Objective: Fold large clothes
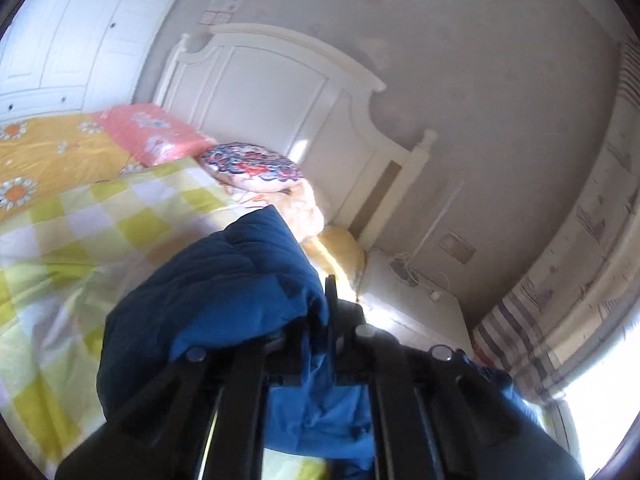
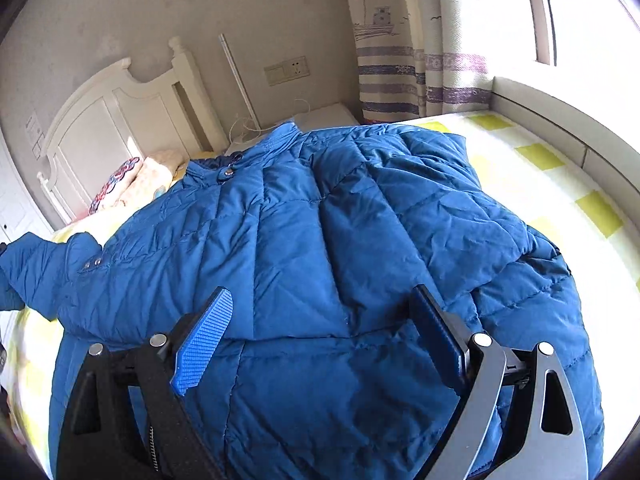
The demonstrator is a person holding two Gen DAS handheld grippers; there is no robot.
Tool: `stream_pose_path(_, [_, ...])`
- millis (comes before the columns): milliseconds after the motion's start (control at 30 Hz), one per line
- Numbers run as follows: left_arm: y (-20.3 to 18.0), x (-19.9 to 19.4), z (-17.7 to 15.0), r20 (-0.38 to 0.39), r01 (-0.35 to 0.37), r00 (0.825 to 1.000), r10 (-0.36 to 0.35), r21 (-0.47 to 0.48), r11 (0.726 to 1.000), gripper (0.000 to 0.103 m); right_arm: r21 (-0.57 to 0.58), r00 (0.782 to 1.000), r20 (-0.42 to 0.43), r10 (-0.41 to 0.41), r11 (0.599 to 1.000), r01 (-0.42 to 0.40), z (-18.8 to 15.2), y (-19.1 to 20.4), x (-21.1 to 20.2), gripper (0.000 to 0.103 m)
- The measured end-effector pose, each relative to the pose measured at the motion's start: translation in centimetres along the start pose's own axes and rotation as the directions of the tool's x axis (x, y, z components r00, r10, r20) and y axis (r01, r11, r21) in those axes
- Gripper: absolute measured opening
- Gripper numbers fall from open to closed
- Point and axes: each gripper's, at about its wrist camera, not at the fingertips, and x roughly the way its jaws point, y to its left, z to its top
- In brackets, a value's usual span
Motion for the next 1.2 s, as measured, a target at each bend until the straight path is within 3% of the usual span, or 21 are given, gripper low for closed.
stream_pose_path(67, [-7.6, 0.1, -3.1, -0.075, 0.154, 0.987, -0.145, 0.145, 0.977, 0.005, 0.084, 1.0, 0.024, 0.02, 0.996, -0.022, 0.1, -1.6, -0.4, 0.086])
stream_pose_path(167, [-16.9, 0.3, -10.4, -0.197, 0.304, 0.948, -0.25, 0.327, 0.895, 0.006, 0.174, 0.996, 0.084, 0.033, 0.984, -0.047, -0.1, -3.2, -1.3, 0.086])
stream_pose_path(233, [-21.0, 1.2, -15.8, -0.312, 0.36, 0.919, -0.243, 0.406, 0.84, 0.009, 0.21, 0.991, 0.132, 0.038, 0.976, -0.065, -0.3, -3.9, -2.0, 0.086])
stream_pose_path(300, [-23.0, 3.4, -20.9, -0.466, 0.408, 0.862, -0.197, 0.41, 0.816, 0.01, 0.236, 0.986, 0.164, 0.04, 0.969, -0.078, -0.4, -4.5, -2.5, 0.086])
stream_pose_path(333, [-23.1, 4.8, -23.1, -0.529, 0.411, 0.834, -0.158, 0.403, 0.818, 0.014, 0.246, 0.984, 0.173, 0.04, 0.966, -0.082, -0.4, -4.7, -2.6, 0.086])
stream_pose_path(367, [-22.8, 5.9, -24.9, -0.567, 0.401, 0.815, -0.116, 0.409, 0.82, 0.023, 0.254, 0.984, 0.175, 0.042, 0.963, -0.087, -0.5, -4.9, -2.7, 0.086])
stream_pose_path(400, [-22.7, 6.2, -25.4, -0.575, 0.396, 0.812, -0.1, 0.417, 0.818, 0.024, 0.257, 0.984, 0.173, 0.045, 0.962, -0.089, -0.4, -5.0, -2.6, 0.086])
stream_pose_path(433, [-22.4, 6.1, -25.1, -0.587, 0.417, 0.8, -0.129, 0.388, 0.822, 0.029, 0.258, 0.985, 0.167, 0.048, 0.962, -0.09, -0.4, -5.0, -2.5, 0.086])
stream_pose_path(500, [-21.8, 5.5, -24.2, -0.636, 0.479, 0.746, -0.196, 0.309, 0.821, 0.067, 0.256, 0.985, 0.166, 0.054, 0.962, -0.096, -0.3, -5.0, -2.4, 0.086])
stream_pose_path(533, [-21.7, 4.6, -23.6, -0.636, 0.474, 0.748, -0.189, 0.313, 0.823, 0.072, 0.255, 0.985, 0.165, 0.055, 0.962, -0.096, -0.3, -5.0, -2.4, 0.086])
stream_pose_path(567, [-21.4, 3.5, -22.8, -0.614, 0.455, 0.77, -0.172, 0.34, 0.823, 0.076, 0.257, 0.985, 0.165, 0.057, 0.961, -0.099, -0.4, -5.0, -2.5, 0.086])
stream_pose_path(700, [-18.6, -2.0, -18.0, -0.426, 0.383, 0.883, -0.198, 0.407, 0.829, 0.093, 0.264, 0.983, 0.173, 0.059, 0.959, -0.104, -0.5, -5.2, -2.7, 0.086])
stream_pose_path(733, [-17.7, -3.0, -16.9, -0.354, 0.314, 0.922, -0.157, 0.446, 0.838, 0.094, 0.263, 0.983, 0.172, 0.059, 0.959, -0.104, -0.5, -5.1, -2.7, 0.086])
stream_pose_path(767, [-16.6, -3.6, -16.3, -0.275, 0.2, 0.959, -0.065, 0.5, 0.843, 0.094, 0.261, 0.984, 0.17, 0.059, 0.96, -0.103, -0.5, -5.0, -2.6, 0.086])
stream_pose_path(800, [-15.5, -3.7, -16.1, -0.203, 0.073, 0.978, 0.049, 0.55, 0.832, 0.094, 0.258, 0.984, 0.169, 0.06, 0.961, -0.102, -0.5, -5.0, -2.6, 0.086])
stream_pose_path(867, [-13.0, -2.6, -15.9, -0.155, -0.079, 0.965, 0.21, 0.592, 0.802, 0.093, 0.251, 0.984, 0.166, 0.062, 0.962, -0.103, -0.5, -4.9, -2.6, 0.086])
stream_pose_path(900, [-11.6, -1.8, -15.7, -0.181, -0.099, 0.951, 0.251, 0.59, 0.801, 0.09, 0.248, 0.984, 0.164, 0.063, 0.963, -0.103, -0.5, -4.8, -2.6, 0.086])
stream_pose_path(1000, [-9.1, 0.5, -16.4, -0.299, -0.063, 0.914, 0.274, 0.562, 0.824, 0.081, 0.244, 0.985, 0.161, 0.062, 0.965, -0.101, -0.5, -4.6, -2.5, 0.086])
stream_pose_path(1100, [-8.5, 2.8, -17.8, -0.325, -0.068, 0.894, 0.307, 0.579, 0.813, 0.078, 0.242, 0.985, 0.156, 0.071, 0.964, -0.107, -0.5, -4.6, -2.4, 0.086])
stream_pose_path(1167, [-8.1, 4.6, -18.8, -0.364, -0.06, 0.875, 0.318, 0.572, 0.818, 0.079, 0.236, 0.986, 0.149, 0.078, 0.965, -0.112, -0.4, -4.5, -2.2, 0.086])
stream_pose_path(1200, [-7.9, 4.9, -18.8, -0.37, -0.056, 0.877, 0.308, 0.556, 0.829, 0.079, 0.232, 0.987, 0.144, 0.077, 0.966, -0.109, -0.4, -4.3, -2.1, 0.086])
